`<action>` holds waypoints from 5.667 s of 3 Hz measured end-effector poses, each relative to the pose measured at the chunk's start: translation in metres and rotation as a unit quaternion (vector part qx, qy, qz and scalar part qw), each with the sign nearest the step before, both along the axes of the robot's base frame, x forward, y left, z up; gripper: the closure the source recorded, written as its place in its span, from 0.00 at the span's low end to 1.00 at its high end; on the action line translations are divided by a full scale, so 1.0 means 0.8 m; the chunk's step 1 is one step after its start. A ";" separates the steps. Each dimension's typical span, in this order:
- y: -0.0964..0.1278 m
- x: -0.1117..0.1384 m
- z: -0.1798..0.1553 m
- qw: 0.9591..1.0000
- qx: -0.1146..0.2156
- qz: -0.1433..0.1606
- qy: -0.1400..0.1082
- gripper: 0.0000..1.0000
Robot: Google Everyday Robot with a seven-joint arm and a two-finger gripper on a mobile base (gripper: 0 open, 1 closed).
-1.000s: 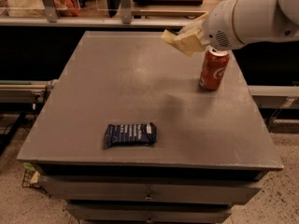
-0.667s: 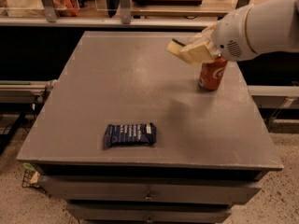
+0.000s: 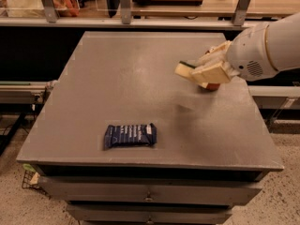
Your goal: Move sponge near coke can
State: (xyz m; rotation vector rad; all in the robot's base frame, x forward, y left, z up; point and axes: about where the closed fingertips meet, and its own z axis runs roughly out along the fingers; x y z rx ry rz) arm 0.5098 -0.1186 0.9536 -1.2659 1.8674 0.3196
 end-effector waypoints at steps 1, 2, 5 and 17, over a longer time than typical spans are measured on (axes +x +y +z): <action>-0.013 -0.020 -0.007 1.000 -0.021 0.014 0.011 1.00; -0.027 -0.032 -0.021 0.998 -0.050 0.017 0.026 1.00; -0.094 0.006 -0.050 0.992 -0.119 -0.021 0.036 1.00; -0.211 0.035 -0.056 0.994 0.010 -0.107 0.003 0.00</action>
Offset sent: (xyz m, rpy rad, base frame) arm -0.0341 -0.0419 -0.0329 -0.1741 0.0937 0.0298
